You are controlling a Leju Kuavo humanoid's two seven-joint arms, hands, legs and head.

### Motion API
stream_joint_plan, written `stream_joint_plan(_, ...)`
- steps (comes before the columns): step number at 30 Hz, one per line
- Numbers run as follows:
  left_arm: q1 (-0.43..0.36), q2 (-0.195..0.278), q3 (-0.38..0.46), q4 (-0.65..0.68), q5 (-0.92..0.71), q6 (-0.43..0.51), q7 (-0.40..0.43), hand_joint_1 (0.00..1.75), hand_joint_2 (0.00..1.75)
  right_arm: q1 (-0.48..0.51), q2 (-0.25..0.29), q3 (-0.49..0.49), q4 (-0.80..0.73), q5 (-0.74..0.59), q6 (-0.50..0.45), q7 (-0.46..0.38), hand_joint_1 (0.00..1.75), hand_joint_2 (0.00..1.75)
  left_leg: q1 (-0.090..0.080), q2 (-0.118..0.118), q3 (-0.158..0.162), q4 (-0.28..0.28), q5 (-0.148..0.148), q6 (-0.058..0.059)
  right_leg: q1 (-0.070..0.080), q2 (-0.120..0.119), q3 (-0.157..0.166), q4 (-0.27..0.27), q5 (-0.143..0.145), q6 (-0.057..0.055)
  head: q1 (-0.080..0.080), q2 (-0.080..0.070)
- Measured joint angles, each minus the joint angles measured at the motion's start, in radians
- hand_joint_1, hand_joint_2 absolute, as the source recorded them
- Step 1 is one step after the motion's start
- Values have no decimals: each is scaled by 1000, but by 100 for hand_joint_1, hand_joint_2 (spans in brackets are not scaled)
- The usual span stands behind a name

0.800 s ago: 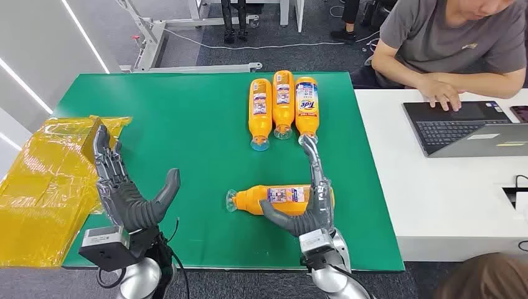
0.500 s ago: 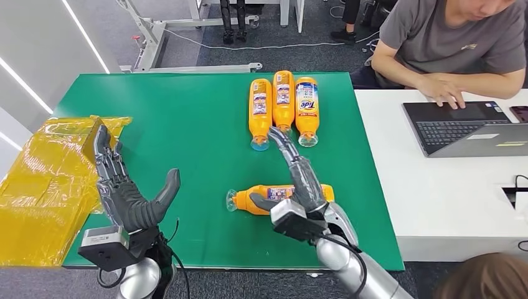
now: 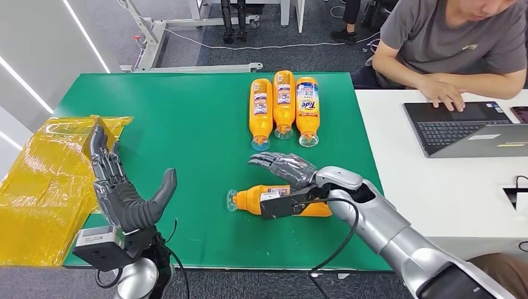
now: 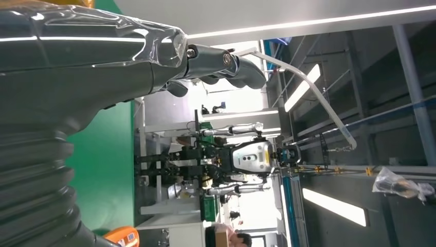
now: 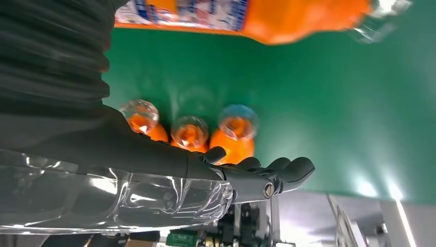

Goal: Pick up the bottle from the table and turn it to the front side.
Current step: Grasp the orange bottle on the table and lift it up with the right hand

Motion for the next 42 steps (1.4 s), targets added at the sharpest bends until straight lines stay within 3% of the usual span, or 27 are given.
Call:
stream_joint_plan(14,-45,13,-29,11,97,-1,0,0,175,-87,-107,120,152,31,123,38,0,175,0,-1,0,1,0,0,0,0,0,0,0,1,0,0)
stream_joint_plan(27,-58,19,-59,11,119,-1,0,0,175,-60,-183,177,159,17,109,84,0,175,0,0,0,1,0,0,0,0,0,-1,1,1,0,0)
stream_joint_plan(28,-58,19,-61,11,119,-1,0,0,175,-54,-186,178,160,16,99,89,8,175,0,0,0,1,0,0,0,0,0,-1,1,1,0,0)
stream_joint_plan(32,-58,21,-71,12,121,-1,0,0,175,-36,-193,180,163,16,51,105,170,175,0,0,0,1,0,0,0,1,0,-1,1,1,0,0)
stream_joint_plan(37,-58,25,-75,14,121,-2,0,0,175,-11,-194,173,164,24,-65,120,175,175,0,1,0,1,0,1,0,1,0,-1,1,1,0,0)
stream_joint_plan(42,-57,27,-76,14,111,-1,0,0,175,54,-178,134,160,25,-272,136,175,175,0,0,0,1,0,1,0,0,1,0,1,2,0,0)
